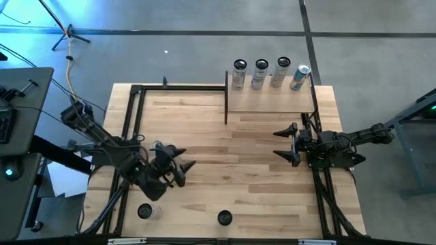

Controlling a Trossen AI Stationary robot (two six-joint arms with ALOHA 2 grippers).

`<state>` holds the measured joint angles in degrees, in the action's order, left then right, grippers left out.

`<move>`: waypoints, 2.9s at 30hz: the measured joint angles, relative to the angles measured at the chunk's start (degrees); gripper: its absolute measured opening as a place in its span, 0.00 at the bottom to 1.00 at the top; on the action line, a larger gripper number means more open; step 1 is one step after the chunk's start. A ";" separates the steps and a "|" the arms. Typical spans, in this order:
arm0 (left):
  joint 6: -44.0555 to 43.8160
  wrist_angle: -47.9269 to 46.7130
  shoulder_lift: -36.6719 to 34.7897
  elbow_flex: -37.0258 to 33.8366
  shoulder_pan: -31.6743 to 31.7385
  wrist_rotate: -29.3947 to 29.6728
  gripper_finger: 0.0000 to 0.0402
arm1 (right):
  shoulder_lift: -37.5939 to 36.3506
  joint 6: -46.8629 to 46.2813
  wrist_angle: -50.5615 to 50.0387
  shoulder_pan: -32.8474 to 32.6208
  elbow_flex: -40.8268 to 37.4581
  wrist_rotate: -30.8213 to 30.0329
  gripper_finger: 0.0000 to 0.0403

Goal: Place canned beverage on shelf
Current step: Move the blue soda can to the center of the table

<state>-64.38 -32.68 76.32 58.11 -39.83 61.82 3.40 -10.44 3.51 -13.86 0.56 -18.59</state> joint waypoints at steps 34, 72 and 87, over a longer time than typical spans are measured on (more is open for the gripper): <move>-39.87 -41.87 -20.01 0.63 -0.57 -32.07 0.72 | 0.00 0.00 -0.01 -0.01 0.00 -0.26 0.97; 3.55 -43.96 -9.58 0.59 41.74 -61.71 0.72 | 0.00 0.00 -0.02 0.01 0.00 -0.02 0.97; 1.76 -45.63 -8.07 0.66 41.70 -63.53 0.72 | 0.00 0.00 -0.02 0.00 0.00 -0.33 0.97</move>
<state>-62.61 -78.31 68.25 58.76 1.87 -1.71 3.40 -10.44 3.49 -13.87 0.56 -18.92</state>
